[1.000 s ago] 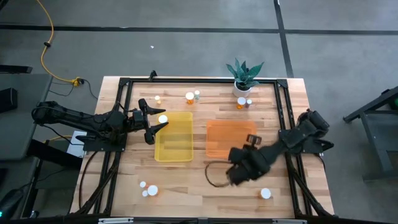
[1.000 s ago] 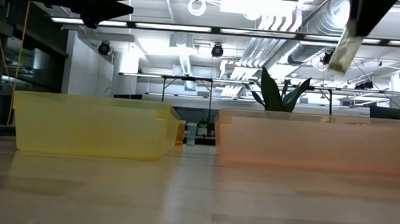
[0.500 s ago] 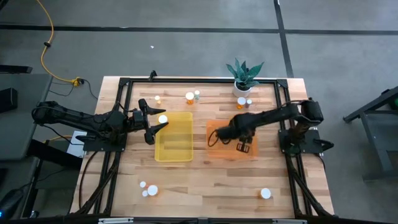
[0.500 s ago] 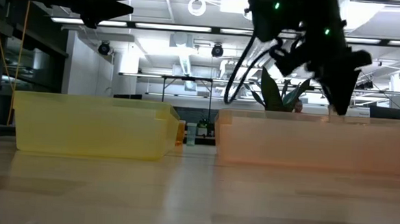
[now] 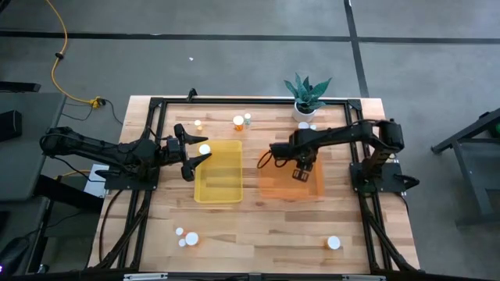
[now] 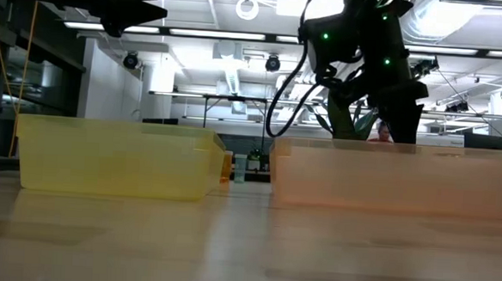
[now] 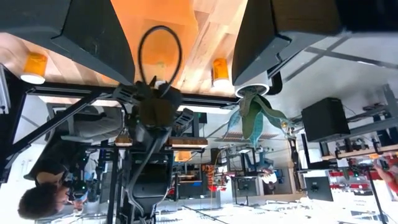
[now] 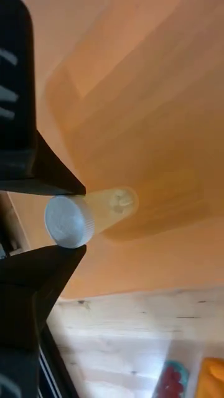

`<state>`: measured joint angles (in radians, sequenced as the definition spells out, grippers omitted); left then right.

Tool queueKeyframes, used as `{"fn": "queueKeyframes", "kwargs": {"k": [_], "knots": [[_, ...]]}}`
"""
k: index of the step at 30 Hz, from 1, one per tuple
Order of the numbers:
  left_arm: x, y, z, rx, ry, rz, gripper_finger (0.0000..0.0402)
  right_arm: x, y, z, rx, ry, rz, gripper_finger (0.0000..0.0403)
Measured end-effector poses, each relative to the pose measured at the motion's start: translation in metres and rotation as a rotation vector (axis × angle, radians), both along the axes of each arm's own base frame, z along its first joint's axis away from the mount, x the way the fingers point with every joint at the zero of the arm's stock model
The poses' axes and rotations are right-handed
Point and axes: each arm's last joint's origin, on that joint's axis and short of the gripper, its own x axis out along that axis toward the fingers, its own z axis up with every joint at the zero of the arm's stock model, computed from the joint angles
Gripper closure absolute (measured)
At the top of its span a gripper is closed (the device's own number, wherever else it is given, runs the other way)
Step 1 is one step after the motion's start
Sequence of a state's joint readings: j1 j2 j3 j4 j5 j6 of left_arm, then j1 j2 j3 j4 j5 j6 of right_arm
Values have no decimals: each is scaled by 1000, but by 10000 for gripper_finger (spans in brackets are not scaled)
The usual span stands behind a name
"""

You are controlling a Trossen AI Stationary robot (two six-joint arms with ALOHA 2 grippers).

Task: Pick and place medicine bottles into bin by pill shape (circle, oval)
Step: Put the bottom small yellow tablet bottle into the orange bin, then put the small yellow tablet bottle into the orange bin

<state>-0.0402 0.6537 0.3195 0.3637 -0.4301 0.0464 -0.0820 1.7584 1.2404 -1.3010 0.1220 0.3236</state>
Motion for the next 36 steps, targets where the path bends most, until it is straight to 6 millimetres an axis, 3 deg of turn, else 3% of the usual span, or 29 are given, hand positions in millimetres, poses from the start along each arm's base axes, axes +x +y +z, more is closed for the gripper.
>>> {"fn": "queueKeyframes", "kwargs": {"k": [11, 22, 28, 36], "knots": [[0, 0, 0, -1, 0, 0, 145, 2, -10, -1, 41, -36, -58, 296], [0, 0, 0, -1, 0, 0, 145, 4, -10, -1, 40, -62, -50, 213], [0, 0, 0, -1, 0, 0, 145, 1, -11, 0, 21, -18, 30, 195], [0, 0, 0, -1, 1, 0, 145, -7, -3, 20, 41, -98, 68, 194]]}}
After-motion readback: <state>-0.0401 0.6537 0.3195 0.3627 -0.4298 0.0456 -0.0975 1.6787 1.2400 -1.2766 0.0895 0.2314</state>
